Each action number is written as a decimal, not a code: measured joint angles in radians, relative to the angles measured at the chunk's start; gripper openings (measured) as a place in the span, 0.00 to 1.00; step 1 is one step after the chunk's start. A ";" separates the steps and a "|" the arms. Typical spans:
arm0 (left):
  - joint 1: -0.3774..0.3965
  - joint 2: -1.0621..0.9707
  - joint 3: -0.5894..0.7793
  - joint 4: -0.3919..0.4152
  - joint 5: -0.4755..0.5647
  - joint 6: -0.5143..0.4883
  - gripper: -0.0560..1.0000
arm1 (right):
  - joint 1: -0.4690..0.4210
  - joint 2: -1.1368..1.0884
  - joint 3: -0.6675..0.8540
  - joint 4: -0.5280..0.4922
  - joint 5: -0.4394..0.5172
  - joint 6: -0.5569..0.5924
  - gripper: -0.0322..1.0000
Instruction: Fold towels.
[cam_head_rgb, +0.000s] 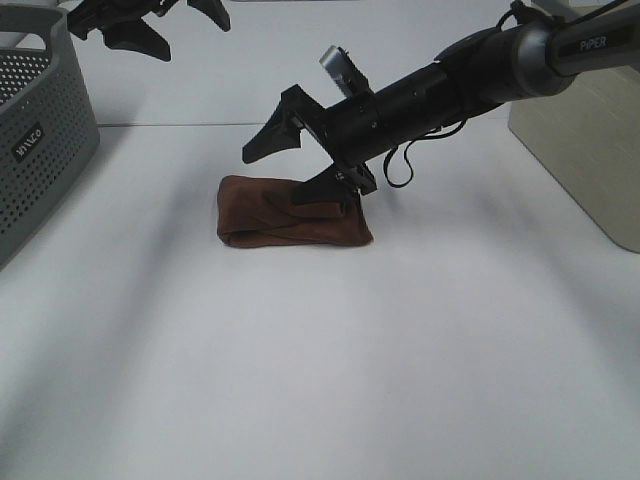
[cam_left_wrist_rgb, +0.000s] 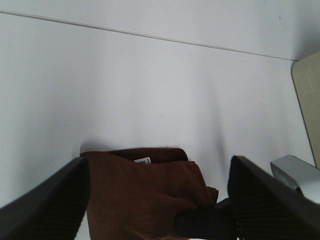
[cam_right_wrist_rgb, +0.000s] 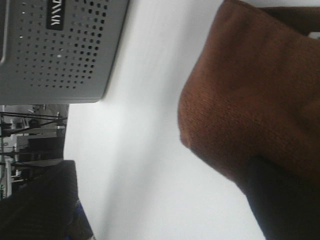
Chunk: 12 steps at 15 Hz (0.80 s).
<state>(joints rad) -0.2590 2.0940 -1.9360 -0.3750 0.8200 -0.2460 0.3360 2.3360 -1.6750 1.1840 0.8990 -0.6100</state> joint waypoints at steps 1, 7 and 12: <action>0.000 0.000 0.000 0.004 0.000 0.001 0.74 | -0.008 0.005 0.000 -0.030 -0.015 0.019 0.86; 0.000 -0.001 0.000 0.024 0.000 0.005 0.74 | -0.130 0.004 -0.002 -0.116 0.036 0.073 0.86; 0.000 -0.096 0.000 0.112 0.154 0.036 0.74 | -0.136 -0.162 -0.002 -0.428 0.171 0.238 0.86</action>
<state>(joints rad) -0.2590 1.9980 -1.9360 -0.2630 0.9740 -0.2100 0.2000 2.1740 -1.6770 0.7560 1.0700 -0.3720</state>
